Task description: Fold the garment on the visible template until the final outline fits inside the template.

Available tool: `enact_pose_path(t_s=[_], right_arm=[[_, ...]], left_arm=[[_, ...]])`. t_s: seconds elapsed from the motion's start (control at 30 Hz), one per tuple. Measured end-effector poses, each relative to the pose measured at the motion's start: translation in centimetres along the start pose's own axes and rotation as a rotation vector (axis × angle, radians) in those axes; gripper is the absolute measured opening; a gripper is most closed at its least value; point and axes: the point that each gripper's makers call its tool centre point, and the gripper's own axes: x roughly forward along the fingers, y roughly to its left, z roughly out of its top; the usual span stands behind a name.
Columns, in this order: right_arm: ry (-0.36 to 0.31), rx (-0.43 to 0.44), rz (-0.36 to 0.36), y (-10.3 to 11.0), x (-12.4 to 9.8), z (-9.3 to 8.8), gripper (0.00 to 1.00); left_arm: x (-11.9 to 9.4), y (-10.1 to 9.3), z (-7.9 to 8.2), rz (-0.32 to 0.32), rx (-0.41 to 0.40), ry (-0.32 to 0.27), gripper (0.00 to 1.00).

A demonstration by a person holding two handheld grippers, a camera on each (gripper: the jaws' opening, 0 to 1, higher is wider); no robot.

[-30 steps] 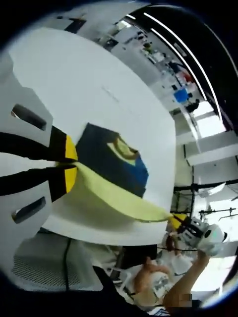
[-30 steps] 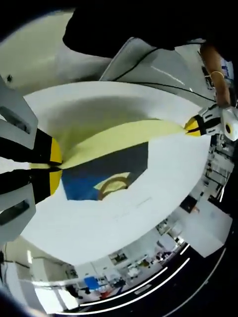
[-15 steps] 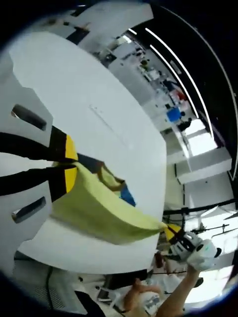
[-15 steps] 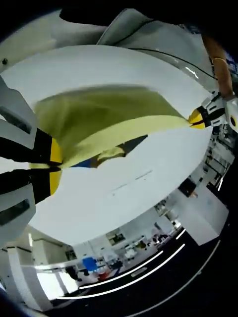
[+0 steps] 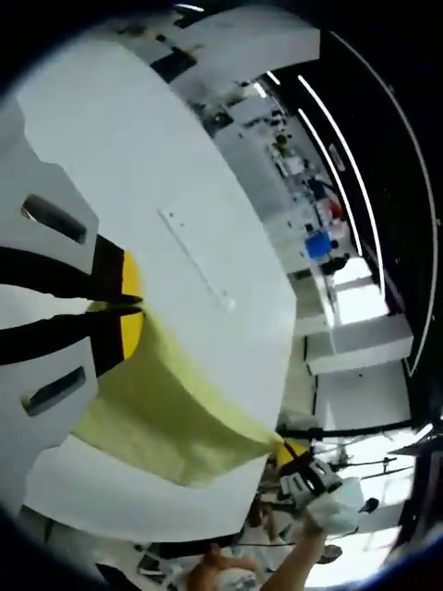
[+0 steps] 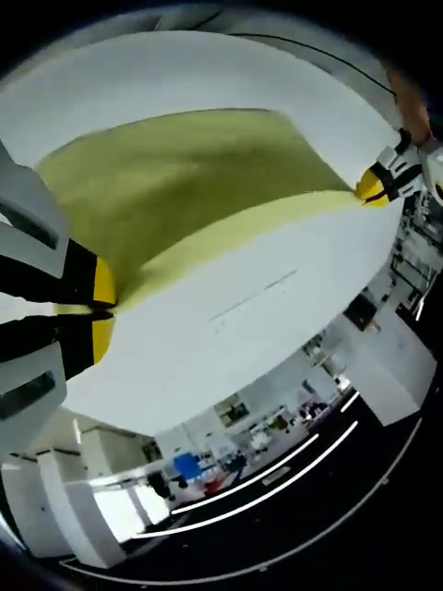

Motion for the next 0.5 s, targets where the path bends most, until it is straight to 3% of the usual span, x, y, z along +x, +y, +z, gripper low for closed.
enact_pose_path(t_s=[0.27,0.5], right_arm=[[0.053,0.058,-0.035,0.2,3.8,-1.4,0.00],[0.096,0.074,0.003,1.6,7.4,-2.7,0.00]], left_arm=[[3.6,0.9,-1.3,-0.005,-0.013,0.047,0.00],[7.4,1.0,-4.9,-0.041,-0.031,0.141,0.00]])
